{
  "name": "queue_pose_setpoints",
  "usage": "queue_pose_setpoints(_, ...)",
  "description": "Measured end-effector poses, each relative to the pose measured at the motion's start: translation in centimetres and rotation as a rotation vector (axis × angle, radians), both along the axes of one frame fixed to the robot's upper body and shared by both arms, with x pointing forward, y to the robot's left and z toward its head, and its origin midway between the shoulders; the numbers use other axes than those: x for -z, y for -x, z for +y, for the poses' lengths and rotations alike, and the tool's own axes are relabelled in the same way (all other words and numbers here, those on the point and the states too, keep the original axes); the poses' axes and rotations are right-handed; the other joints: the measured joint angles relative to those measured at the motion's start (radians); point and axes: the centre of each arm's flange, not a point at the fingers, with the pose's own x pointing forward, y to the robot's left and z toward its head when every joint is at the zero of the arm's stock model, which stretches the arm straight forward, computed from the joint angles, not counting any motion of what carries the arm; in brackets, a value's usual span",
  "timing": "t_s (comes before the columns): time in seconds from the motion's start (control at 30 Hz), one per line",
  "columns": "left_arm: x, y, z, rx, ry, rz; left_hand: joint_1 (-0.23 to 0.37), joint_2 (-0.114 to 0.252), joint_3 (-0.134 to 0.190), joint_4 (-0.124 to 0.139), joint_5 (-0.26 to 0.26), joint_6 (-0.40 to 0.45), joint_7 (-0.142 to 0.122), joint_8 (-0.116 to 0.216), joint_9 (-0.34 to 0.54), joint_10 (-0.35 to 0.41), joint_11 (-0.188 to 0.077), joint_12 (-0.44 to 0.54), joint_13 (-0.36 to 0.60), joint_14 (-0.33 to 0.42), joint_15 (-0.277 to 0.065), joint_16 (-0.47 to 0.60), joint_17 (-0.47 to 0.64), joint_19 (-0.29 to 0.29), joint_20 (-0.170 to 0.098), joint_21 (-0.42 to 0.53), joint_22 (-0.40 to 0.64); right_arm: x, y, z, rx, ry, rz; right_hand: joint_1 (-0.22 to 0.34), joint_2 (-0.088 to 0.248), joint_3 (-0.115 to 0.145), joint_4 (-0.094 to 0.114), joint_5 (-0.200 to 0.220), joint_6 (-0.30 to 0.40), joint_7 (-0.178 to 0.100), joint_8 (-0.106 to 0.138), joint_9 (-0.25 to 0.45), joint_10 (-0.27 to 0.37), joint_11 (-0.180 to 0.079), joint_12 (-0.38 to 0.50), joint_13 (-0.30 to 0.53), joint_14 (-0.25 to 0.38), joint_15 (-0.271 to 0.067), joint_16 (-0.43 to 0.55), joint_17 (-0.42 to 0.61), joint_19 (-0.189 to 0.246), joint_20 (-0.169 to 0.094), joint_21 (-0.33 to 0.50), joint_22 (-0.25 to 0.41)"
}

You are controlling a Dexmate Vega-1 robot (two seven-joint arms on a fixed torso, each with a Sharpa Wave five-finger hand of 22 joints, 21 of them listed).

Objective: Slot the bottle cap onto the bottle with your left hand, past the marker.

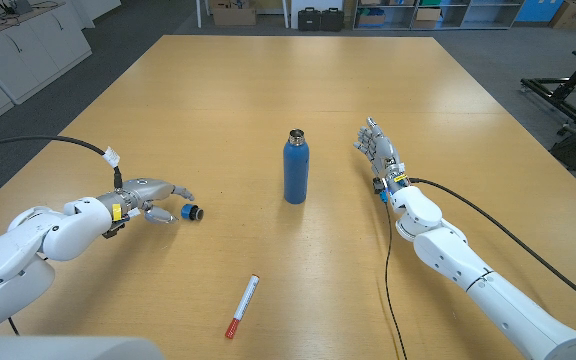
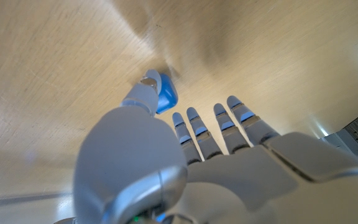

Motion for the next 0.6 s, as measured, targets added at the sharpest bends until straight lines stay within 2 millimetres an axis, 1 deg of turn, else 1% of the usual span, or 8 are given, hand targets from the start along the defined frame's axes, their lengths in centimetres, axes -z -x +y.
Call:
queue_pose_setpoints(0.07, 0.1, -0.2, 0.0, -0.001, -0.004, 0.001, 0.000, 0.000, 0.000, 0.000, 0.000, 0.000, 0.000, 0.000, 0.000, 0.000, 0.000, 0.000, 0.000, 0.000, 0.000, 0.000, 0.000, 0.000, 0.000, 0.000, 0.000, 0.0, 0.0, 0.0, 0.000, 0.000, 0.000, 0.000, 0.000, 0.000, 0.000, 0.000, 0.000, 0.000, -0.004, 0.000, 0.000, 0.000, 0.000, 0.000, 0.000, 0.000, 0.000, 0.000, 0.000, 0.000, 0.000, 0.001)
queue_pose_setpoints(0.23, 0.4, -0.6, -0.1, -0.001, -0.010, 0.002, -0.004, 0.004, 0.003, 0.003, 0.000, 0.007, -0.004, 0.004, 0.000, 0.009, 0.002, 0.008, 0.000, 0.014, 0.000, 0.000, 0.000, 0.000, 0.000, 0.000, 0.000, -0.1, 0.0, 0.0, 0.000, 0.000, -0.001, 0.000, 0.000, 0.000, 0.000, 0.000, 0.000, 0.000, -0.004, 0.000, 0.000, 0.000, 0.000, 0.000, 0.000, 0.000, 0.000, 0.000, 0.000, 0.000, -0.004, 0.005)
queue_pose_setpoints(0.53, 0.9, -1.1, -0.1, -0.001, -0.006, 0.003, 0.001, 0.009, 0.003, 0.003, 0.000, 0.013, 0.002, 0.004, 0.000, 0.020, 0.002, 0.008, 0.000, 0.025, 0.000, 0.008, 0.000, 0.011, 0.000, 0.005, 0.000, -0.1, 0.0, 0.0, 0.001, 0.003, -0.003, 0.000, 0.000, 0.000, 0.000, 0.000, 0.000, 0.000, -0.004, 0.000, 0.000, 0.000, 0.000, 0.000, 0.000, 0.000, 0.000, 0.000, 0.000, 0.000, -0.004, 0.005)
queue_pose_setpoints(0.6, 1.0, -1.1, -0.2, 0.001, -0.005, 0.005, 0.001, 0.009, 0.003, 0.003, 0.000, 0.017, -0.002, 0.005, 0.000, 0.022, 0.001, 0.008, 0.000, 0.034, -0.002, 0.008, 0.000, 0.011, 0.000, 0.005, 0.000, -0.2, 0.0, 0.0, 0.001, 0.003, -0.003, 0.000, 0.000, 0.000, 0.000, 0.000, 0.000, 0.000, -0.004, 0.000, 0.000, 0.000, 0.000, 0.000, 0.000, 0.000, 0.000, 0.000, 0.004, 0.004, -0.004, 0.005)
